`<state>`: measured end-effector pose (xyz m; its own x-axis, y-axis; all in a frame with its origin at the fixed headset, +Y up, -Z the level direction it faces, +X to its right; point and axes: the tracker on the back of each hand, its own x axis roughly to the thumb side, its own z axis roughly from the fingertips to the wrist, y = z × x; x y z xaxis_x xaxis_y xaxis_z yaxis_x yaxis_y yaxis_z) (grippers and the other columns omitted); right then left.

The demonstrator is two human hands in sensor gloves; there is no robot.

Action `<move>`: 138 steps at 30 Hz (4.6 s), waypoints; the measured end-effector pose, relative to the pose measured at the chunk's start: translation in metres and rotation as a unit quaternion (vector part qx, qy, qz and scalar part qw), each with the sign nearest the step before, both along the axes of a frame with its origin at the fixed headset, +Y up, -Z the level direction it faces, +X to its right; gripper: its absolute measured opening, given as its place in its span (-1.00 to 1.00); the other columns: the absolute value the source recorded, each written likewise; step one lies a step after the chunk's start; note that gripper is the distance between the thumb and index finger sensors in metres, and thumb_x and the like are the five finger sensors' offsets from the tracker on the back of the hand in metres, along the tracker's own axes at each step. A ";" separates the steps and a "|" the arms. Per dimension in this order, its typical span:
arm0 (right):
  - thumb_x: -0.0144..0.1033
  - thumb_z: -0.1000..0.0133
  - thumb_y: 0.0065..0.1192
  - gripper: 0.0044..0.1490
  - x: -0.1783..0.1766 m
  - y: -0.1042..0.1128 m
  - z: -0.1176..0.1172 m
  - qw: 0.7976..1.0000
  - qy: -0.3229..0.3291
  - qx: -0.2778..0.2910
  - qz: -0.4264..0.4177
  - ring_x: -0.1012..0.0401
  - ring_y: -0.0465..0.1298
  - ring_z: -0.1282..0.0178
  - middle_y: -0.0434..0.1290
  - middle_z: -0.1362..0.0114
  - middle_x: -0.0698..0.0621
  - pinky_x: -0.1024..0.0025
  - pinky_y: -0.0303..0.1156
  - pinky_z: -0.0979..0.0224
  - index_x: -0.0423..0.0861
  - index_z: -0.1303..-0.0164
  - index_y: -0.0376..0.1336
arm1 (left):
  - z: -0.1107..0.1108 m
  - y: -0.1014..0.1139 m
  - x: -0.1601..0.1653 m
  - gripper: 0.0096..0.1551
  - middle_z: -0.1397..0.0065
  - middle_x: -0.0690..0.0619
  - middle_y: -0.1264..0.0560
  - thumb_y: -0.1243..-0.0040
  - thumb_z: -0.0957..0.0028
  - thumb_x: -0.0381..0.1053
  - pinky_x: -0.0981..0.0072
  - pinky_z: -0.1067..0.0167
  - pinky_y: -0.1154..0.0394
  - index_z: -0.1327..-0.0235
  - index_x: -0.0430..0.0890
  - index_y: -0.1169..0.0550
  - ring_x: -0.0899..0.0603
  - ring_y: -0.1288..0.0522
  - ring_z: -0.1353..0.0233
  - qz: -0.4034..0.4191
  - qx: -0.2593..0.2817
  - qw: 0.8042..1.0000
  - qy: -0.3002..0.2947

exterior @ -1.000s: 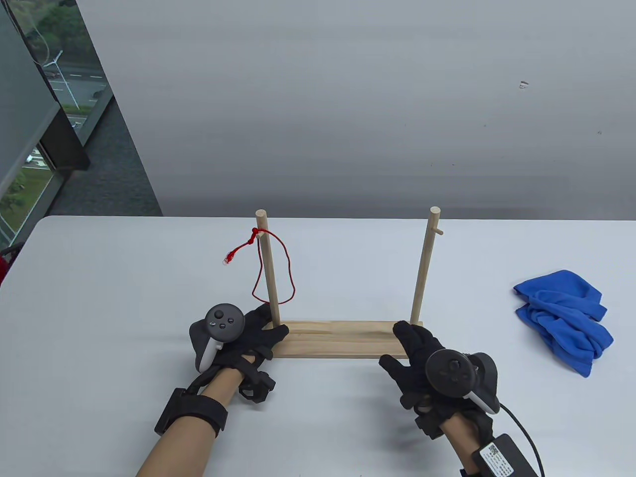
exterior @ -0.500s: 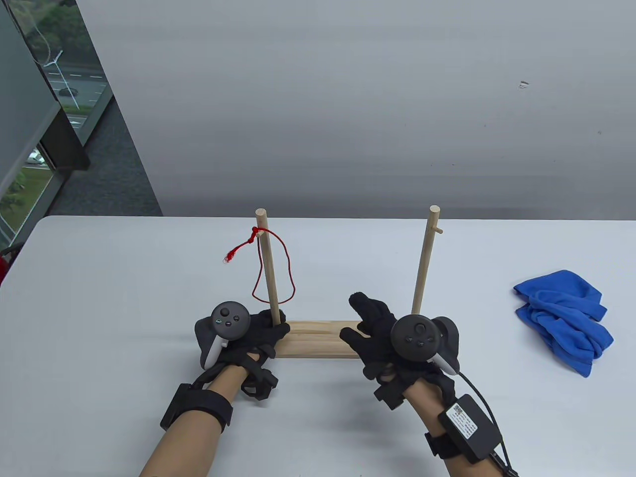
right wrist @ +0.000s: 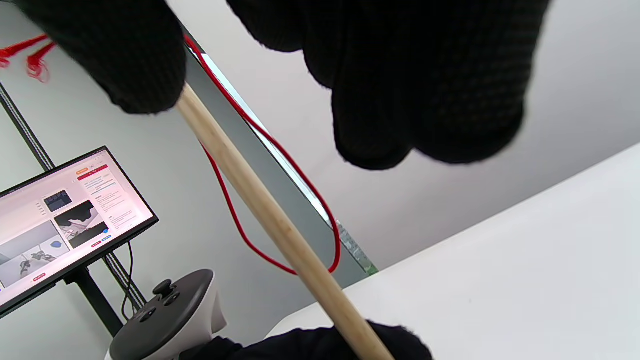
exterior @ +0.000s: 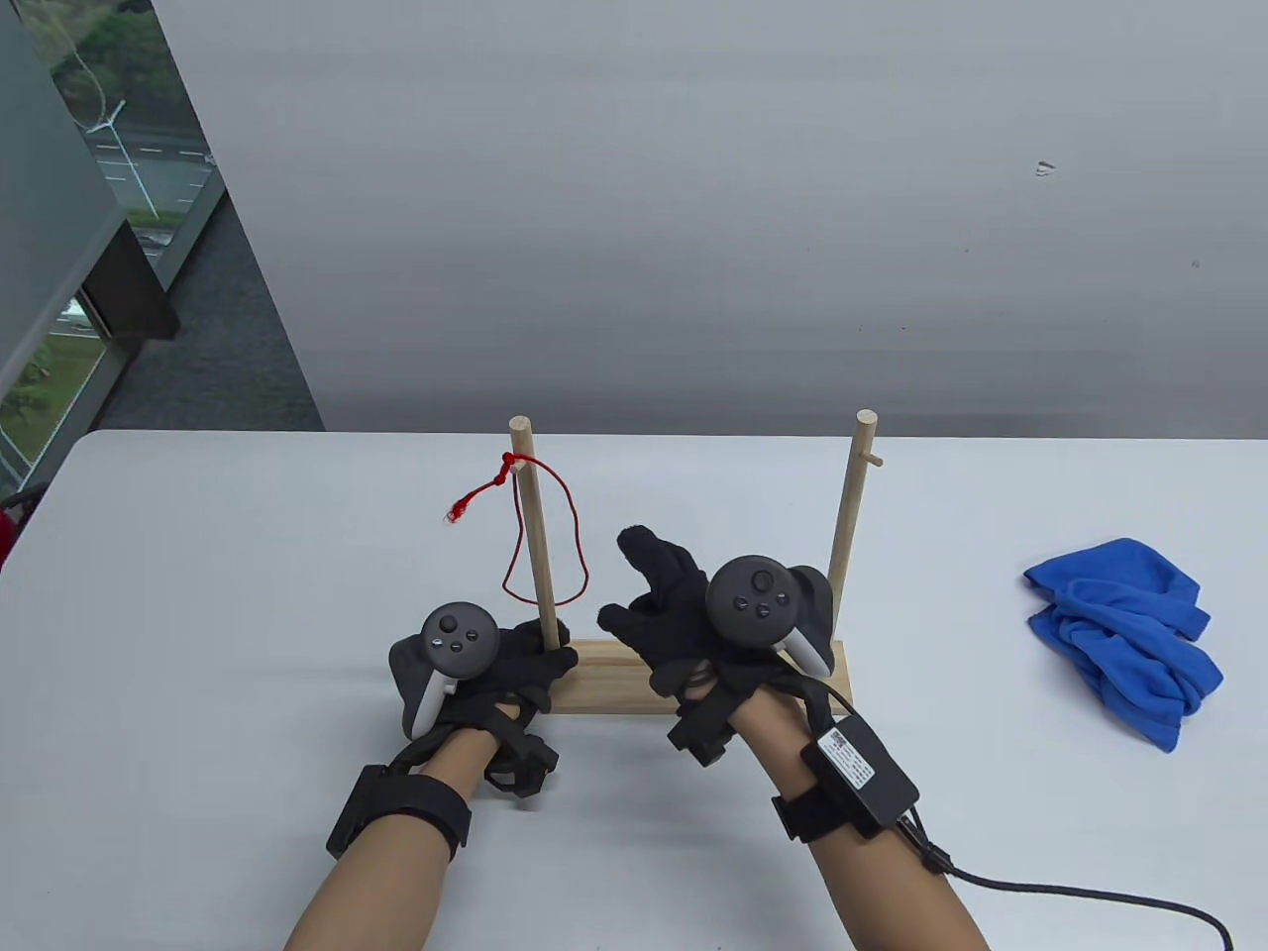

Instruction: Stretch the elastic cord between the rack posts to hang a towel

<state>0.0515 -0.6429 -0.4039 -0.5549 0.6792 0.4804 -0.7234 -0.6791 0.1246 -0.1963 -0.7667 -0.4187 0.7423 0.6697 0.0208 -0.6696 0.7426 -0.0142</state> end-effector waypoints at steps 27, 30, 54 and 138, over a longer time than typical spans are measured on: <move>-0.16 -0.04 0.28 -0.51 -0.011 -0.011 -0.029 0.997 -0.025 -0.021 -0.063 0.25 0.69 0.47 0.48 -0.27 -0.10 0.53 0.60 0.57 -0.01 -0.16 0.37 | 0.001 -0.001 0.001 -0.49 -0.11 0.10 -0.81 -0.60 0.28 0.13 -0.25 -0.37 -0.37 0.03 0.08 -0.74 -0.10 -0.61 -0.29 -0.002 -0.012 1.000 0.007; -0.16 -0.04 0.29 -0.51 -0.003 -0.005 -0.024 0.997 -0.028 -0.013 -0.066 0.24 0.70 0.47 0.49 -0.27 -0.12 0.51 0.61 0.57 -0.02 -0.16 0.36 | 0.001 -0.001 0.001 -0.49 -0.10 0.10 -0.82 -0.60 0.28 0.13 -0.25 -0.37 -0.37 0.03 0.08 -0.74 -0.10 -0.61 -0.29 -0.003 -0.012 1.000 0.007; -0.27 -0.01 0.32 -0.49 0.054 0.087 0.033 0.987 -0.060 0.147 -0.018 0.28 0.69 0.50 0.55 -0.14 -0.04 0.53 0.60 0.58 0.03 -0.20 0.32 | 0.000 -0.002 0.001 -0.49 -0.10 0.11 -0.82 -0.60 0.29 0.12 -0.25 -0.37 -0.36 0.03 0.08 -0.75 -0.09 -0.59 -0.30 -0.004 -0.019 1.000 0.007; -0.31 0.29 0.65 -0.53 0.184 0.157 0.008 0.907 -0.211 0.363 0.018 0.31 0.70 0.59 0.70 0.01 -0.03 0.46 0.63 0.55 0.06 0.15 0.55 | 0.002 -0.003 0.001 -0.50 -0.11 0.22 -0.80 -0.60 0.31 0.16 -0.21 -0.40 -0.37 0.04 0.19 -0.73 0.03 -0.57 -0.32 -0.016 -0.042 0.999 0.025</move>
